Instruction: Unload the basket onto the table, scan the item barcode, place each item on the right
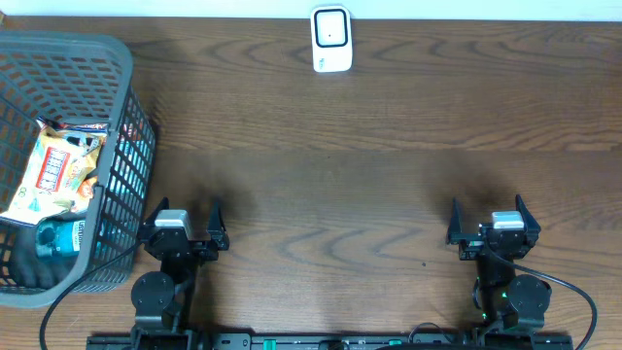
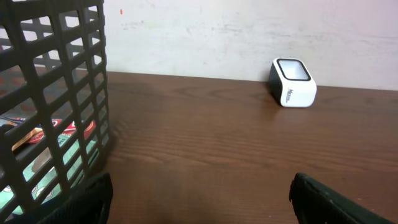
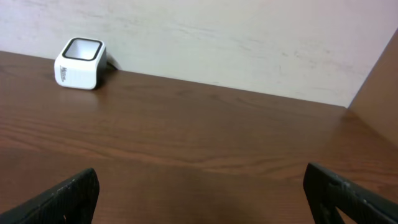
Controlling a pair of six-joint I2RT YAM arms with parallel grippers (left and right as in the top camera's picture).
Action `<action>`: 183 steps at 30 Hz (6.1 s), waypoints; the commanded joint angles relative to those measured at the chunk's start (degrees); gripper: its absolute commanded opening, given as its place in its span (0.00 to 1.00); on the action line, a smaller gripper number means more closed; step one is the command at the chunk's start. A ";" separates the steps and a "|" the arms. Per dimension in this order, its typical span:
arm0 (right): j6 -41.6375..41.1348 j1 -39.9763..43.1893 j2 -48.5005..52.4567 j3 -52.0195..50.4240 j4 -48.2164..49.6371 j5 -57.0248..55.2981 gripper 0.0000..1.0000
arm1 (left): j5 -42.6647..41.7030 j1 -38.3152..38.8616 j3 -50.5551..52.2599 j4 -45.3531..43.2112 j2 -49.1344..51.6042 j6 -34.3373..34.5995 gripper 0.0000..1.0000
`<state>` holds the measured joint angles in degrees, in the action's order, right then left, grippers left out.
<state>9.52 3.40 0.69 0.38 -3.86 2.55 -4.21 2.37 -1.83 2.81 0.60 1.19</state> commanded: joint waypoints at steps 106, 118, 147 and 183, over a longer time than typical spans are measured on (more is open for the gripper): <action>0.42 -0.55 -0.04 -0.07 -0.26 -0.72 0.99 | -2.99 0.22 -38.34 -48.78 29.62 -7.58 0.91; 0.42 -0.55 -0.04 -0.07 -0.28 -0.72 0.99 | -0.96 0.17 -77.48 -2.97 52.41 -9.14 0.91; 0.42 -0.55 -0.04 -0.07 -0.26 -0.70 0.99 | 40.44 -0.44 -80.91 29.18 54.93 -1.64 0.91; 0.42 -0.55 0.07 -0.07 -0.26 -0.70 0.99 | 14.69 -42.82 -71.54 54.29 86.86 43.50 0.98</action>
<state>9.52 3.40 0.75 0.38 -3.90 2.07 12.67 -40.18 -76.34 58.39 85.93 43.68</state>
